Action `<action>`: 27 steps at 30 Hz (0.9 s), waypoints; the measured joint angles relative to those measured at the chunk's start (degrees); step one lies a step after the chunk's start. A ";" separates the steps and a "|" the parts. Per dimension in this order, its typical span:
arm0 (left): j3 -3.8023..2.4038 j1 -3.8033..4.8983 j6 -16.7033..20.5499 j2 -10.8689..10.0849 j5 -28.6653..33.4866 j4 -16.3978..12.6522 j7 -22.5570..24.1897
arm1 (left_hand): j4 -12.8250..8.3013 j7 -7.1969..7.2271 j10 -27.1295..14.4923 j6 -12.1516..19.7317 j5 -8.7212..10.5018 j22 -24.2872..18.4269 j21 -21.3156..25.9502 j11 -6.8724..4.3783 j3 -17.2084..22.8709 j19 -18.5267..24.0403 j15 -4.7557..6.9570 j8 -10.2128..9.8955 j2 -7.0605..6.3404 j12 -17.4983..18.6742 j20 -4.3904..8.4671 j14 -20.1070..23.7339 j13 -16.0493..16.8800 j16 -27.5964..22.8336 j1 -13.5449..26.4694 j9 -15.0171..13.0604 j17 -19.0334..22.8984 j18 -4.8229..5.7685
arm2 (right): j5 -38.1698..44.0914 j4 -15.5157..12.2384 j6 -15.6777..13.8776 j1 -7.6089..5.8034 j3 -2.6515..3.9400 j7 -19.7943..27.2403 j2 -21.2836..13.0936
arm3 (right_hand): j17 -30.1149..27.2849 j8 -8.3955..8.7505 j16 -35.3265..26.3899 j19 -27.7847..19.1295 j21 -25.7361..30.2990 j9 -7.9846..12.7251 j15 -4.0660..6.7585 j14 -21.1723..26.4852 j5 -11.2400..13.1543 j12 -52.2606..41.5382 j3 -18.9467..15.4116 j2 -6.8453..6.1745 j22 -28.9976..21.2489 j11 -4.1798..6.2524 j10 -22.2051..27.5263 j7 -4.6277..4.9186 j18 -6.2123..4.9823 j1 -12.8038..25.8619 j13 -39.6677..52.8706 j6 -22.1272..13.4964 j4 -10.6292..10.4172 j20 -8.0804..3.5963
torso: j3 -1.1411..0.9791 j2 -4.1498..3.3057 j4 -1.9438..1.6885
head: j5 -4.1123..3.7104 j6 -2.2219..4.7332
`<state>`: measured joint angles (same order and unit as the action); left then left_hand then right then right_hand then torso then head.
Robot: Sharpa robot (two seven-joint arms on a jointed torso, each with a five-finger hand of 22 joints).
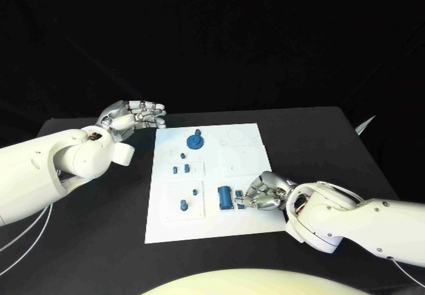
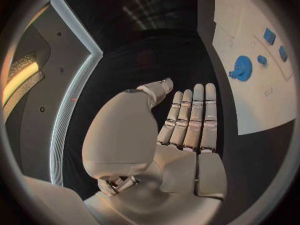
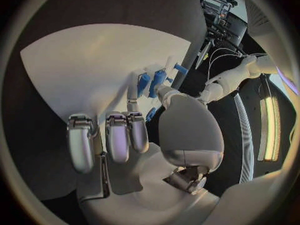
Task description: Assemble the parts on the task board
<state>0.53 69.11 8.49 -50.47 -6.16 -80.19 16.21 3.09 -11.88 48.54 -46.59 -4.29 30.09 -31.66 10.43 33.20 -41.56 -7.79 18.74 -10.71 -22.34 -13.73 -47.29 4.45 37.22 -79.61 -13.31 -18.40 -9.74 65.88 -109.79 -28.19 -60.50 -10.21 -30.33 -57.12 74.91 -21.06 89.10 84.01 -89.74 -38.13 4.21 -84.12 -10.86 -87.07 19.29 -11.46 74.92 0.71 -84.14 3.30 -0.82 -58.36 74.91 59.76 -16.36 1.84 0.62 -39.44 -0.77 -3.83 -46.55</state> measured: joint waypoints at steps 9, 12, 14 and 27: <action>0.02 0.00 0.00 0.02 0.00 0.05 -0.07 | 0.00 0.00 0.00 0.00 0.00 -0.07 0.00 0.00 0.00 0.00 0.00 0.00 0.00 0.00 0.00 0.00 -0.07 0.00 0.00 0.08 -0.06 0.00 | 0.19 -0.08 0.77 0.00 0.00 0.24 -1.04 | 0.00 0.00 0.22 0.00 0.00 -0.06 0.21 0.21 -0.58 0.00 -0.53 0.18 0.00 0.00 0.00 0.00 0.00 -1.76 0.00 0.00 1.23 0.00 | 0.00 0.00 0.01 | 0.01 -0.01; 0.03 0.00 0.00 0.02 0.00 0.07 -0.08 | 0.00 0.00 0.00 0.00 0.00 -0.07 0.00 0.00 0.00 0.00 0.00 0.00 0.00 0.00 0.00 0.00 -0.07 0.00 0.00 0.08 -0.06 0.00 | 0.24 -0.05 1.58 0.00 0.00 0.43 -1.41 | 0.00 0.00 0.22 0.00 0.00 -0.06 0.21 0.21 -0.04 0.00 -0.49 -0.07 -0.01 0.00 0.00 0.00 0.00 -3.55 0.00 0.00 2.12 0.00 | 0.01 0.00 -0.01 | 0.02 -0.03; 0.04 0.00 0.00 0.02 0.00 0.07 -0.09 | 0.00 0.00 0.00 0.00 0.00 -0.07 0.00 0.00 0.00 0.00 0.00 0.00 0.00 0.00 0.00 0.00 -0.07 0.00 0.00 0.08 -0.06 0.00 | 0.26 -0.07 2.17 0.00 0.00 0.60 -1.55 | 0.00 0.00 0.22 0.00 0.00 -0.06 0.21 0.21 2.02 0.00 -0.45 -0.09 -0.01 0.00 0.00 0.00 0.00 -4.68 0.00 0.00 2.57 0.00 | 0.01 0.01 -0.01 | 0.05 -0.03; 0.06 0.00 0.00 0.05 -0.01 0.11 -0.14 | 0.00 0.00 0.00 0.00 0.00 -0.07 0.00 0.00 0.00 0.00 0.00 0.00 0.00 0.00 0.00 0.00 -0.06 0.00 0.00 0.07 -0.05 0.00 | 0.19 -0.12 4.77 -0.02 0.03 1.78 -1.64 | 0.00 0.01 0.22 0.00 0.00 -0.06 0.20 0.21 3.21 0.00 -0.45 -0.16 -0.01 0.00 0.00 0.00 0.00 -5.00 0.00 -0.01 2.70 0.00 | 0.07 0.01 -0.03 | 0.03 -0.02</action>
<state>0.59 69.11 8.49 -50.42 -6.17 -80.08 16.07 3.09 -11.88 48.54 -46.59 -4.29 30.02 -31.66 10.43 33.20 -41.56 -7.79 18.74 -10.71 -22.35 -13.73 -47.29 4.39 37.22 -79.62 -13.24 -18.45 -9.74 66.07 -109.90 -23.41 -60.52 -10.18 -28.56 -58.77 74.91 -21.06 89.32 84.01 -89.74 -38.19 4.42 -83.92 -7.65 -87.07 18.84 -11.62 74.90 0.71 -84.14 3.31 -0.82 -63.36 74.91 59.75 -13.66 1.85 0.69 -39.43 -0.80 -3.81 -46.57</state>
